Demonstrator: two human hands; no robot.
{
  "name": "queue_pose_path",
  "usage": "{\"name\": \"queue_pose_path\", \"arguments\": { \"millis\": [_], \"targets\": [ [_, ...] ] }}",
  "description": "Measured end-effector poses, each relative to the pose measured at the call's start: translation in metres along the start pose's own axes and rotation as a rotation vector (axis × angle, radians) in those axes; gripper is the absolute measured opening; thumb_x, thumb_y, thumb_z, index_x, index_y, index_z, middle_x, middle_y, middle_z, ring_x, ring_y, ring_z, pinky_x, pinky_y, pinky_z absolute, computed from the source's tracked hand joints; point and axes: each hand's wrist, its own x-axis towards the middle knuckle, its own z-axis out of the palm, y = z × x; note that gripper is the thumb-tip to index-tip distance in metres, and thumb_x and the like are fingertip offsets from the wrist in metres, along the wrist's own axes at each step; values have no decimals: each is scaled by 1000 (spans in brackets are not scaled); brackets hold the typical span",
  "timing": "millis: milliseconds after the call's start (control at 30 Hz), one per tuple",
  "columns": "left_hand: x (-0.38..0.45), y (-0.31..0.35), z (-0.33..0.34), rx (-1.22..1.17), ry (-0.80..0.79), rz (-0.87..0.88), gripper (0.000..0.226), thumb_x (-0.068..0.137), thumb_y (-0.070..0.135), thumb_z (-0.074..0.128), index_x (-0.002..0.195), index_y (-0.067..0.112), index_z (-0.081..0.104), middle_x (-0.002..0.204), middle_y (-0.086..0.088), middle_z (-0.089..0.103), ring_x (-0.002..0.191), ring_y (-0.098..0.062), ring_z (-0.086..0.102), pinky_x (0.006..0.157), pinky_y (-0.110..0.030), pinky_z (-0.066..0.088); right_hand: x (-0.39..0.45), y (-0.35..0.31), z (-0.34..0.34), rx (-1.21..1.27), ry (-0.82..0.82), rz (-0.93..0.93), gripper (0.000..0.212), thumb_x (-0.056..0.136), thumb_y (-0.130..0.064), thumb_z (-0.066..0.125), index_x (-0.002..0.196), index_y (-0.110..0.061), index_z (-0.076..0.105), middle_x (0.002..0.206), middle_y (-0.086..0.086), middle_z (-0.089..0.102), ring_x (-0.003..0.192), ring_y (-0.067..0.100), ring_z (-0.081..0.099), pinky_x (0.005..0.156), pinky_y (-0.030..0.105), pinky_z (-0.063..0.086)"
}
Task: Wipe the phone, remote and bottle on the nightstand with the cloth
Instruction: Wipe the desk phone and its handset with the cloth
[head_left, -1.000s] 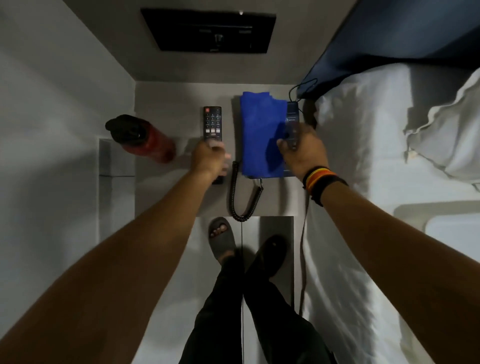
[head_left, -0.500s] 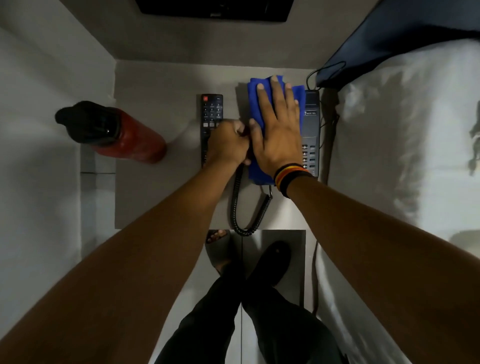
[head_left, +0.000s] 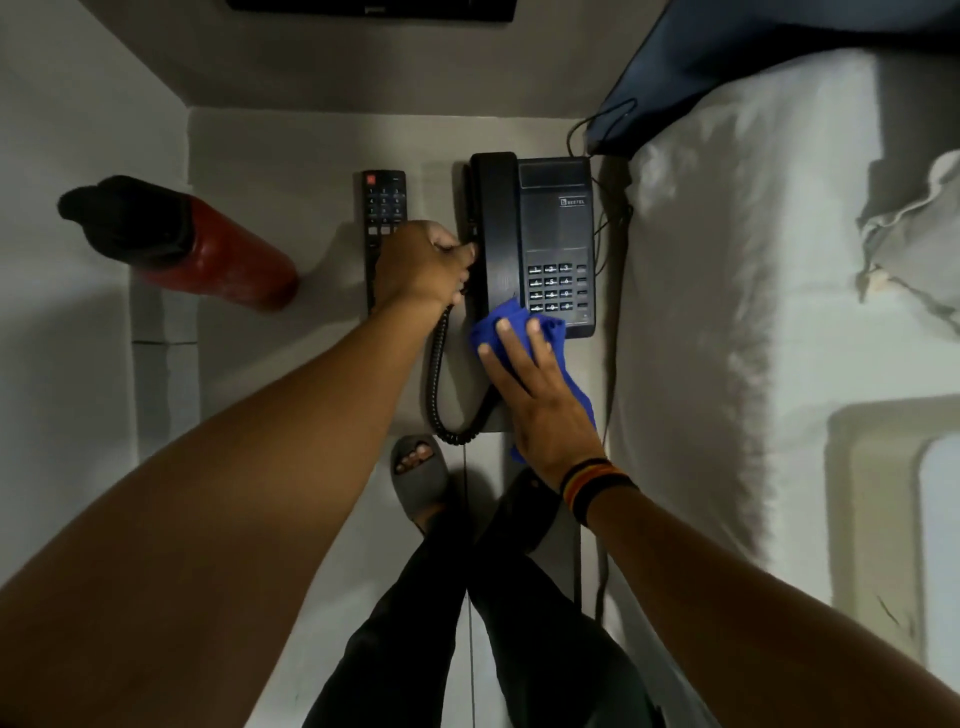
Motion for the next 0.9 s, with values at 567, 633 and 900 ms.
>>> {"name": "queue_pose_path", "arguments": {
  "millis": [567, 633, 900],
  "targets": [
    [-39, -6, 11, 903, -23, 575, 94, 102, 42, 64, 171, 22, 4, 180, -2, -5, 164, -38, -12, 132, -59, 0, 154, 50, -96, 166, 88, 276, 82, 84, 10, 42, 157, -16, 16, 166, 8, 5, 151, 35, -5, 121, 56, 7],
    [-41, -5, 10, 917, 2, 584, 95, 101, 42, 66, 171, 22, 5, 180, -3, -3, 164, -39, -9, 132, -60, 1, 130, 45, -80, 175, 133, 242, 84, 83, 11, 44, 157, -19, 16, 166, 5, 5, 151, 32, -7, 121, 55, 3],
    [-49, 0, 14, 948, 27, 558, 95, 102, 41, 64, 171, 24, 1, 180, -2, -6, 164, -39, -10, 131, -57, -1, -2, 26, -43, 84, -143, 239, 96, 82, 16, 47, 157, -27, 6, 165, -6, -7, 151, 25, -10, 121, 43, 20]
  ]
}}
